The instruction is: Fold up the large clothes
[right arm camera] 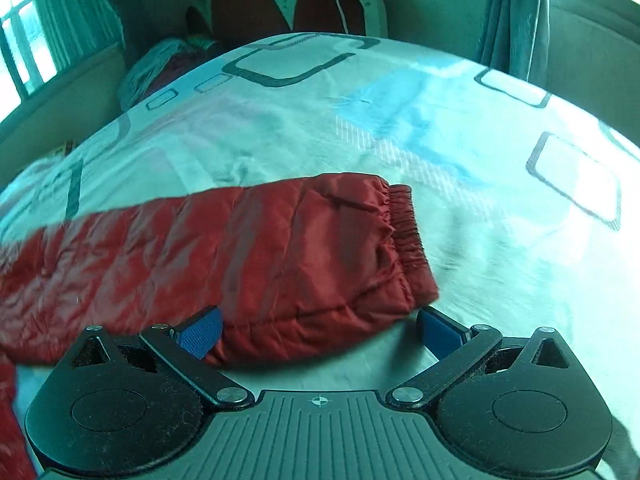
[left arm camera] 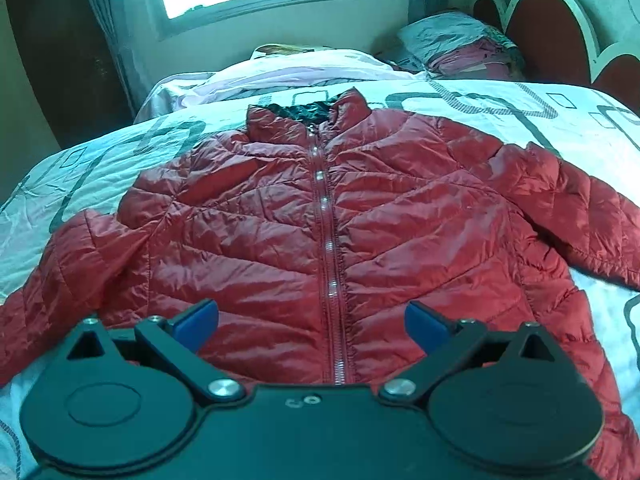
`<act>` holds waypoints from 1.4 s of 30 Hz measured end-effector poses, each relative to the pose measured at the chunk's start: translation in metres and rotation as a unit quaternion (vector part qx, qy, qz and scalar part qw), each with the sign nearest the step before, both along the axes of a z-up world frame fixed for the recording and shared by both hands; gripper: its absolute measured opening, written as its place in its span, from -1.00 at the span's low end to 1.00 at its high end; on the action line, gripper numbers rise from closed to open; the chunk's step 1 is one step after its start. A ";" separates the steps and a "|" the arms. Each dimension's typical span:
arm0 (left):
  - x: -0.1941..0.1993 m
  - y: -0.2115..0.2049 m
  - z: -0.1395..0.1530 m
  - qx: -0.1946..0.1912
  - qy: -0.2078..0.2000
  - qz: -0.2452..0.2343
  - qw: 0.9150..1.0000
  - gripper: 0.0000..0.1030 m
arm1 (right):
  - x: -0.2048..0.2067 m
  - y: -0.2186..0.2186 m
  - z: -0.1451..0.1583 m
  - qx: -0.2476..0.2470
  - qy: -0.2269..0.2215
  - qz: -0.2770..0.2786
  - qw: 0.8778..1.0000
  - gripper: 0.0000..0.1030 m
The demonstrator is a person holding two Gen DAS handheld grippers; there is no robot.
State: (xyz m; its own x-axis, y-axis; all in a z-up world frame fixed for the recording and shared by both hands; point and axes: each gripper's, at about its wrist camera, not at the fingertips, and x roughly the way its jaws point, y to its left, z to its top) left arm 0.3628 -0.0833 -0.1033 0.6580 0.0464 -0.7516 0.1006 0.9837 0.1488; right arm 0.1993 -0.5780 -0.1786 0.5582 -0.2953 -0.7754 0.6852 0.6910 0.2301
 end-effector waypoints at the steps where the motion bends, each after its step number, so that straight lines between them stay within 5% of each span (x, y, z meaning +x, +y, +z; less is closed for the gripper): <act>1: 0.000 0.001 0.000 0.002 0.000 0.002 1.000 0.93 | 0.001 0.000 0.001 -0.001 -0.004 -0.005 1.000 0.99; 2: 0.001 0.002 0.000 0.004 0.000 0.004 1.000 0.93 | 0.002 0.000 0.002 -0.005 -0.009 -0.007 1.000 0.96; 3: 0.001 0.004 0.001 0.004 0.000 0.006 1.000 0.93 | 0.004 0.000 0.002 -0.010 -0.012 -0.009 1.000 0.43; 4: 0.001 0.005 0.001 0.004 0.001 0.007 1.000 0.91 | 0.005 0.000 0.004 -0.011 -0.013 -0.009 1.000 0.18; 7: 0.001 0.009 0.002 0.002 0.000 0.010 1.000 0.87 | 0.007 -0.003 0.007 -0.014 -0.024 -0.019 0.999 0.11; 9: 0.000 0.011 0.003 -0.001 0.000 0.010 1.000 0.81 | 0.007 -0.002 0.011 -0.015 -0.034 -0.016 0.999 -0.42; 14: 0.002 0.021 0.005 -0.020 0.007 0.012 1.000 0.67 | 0.015 0.012 0.029 -0.046 -0.057 0.001 0.997 -0.78; 20: 0.000 0.045 0.015 -0.036 -0.005 0.029 0.999 0.65 | 0.048 0.063 0.070 -0.069 -0.107 0.071 0.989 -0.87; 26: -0.004 0.090 0.024 -0.043 -0.022 0.048 0.998 0.65 | 0.109 0.161 0.097 -0.072 -0.139 0.170 0.973 -0.88; 36: 0.001 0.183 0.027 -0.064 -0.024 0.103 0.992 0.65 | 0.200 0.353 0.087 -0.028 -0.143 0.329 0.933 -0.88; 42: 0.008 0.214 0.024 -0.077 -0.013 0.123 0.989 0.65 | 0.235 0.415 0.061 0.011 -0.112 0.391 0.914 -0.88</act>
State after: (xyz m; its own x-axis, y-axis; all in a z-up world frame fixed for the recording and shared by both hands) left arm 0.3710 0.1308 -0.0791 0.6607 0.0949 -0.7446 -0.1471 0.9891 -0.0045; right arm 0.4346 -0.1632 -0.1173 0.7374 0.2758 -0.6166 -0.0818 0.9426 0.3238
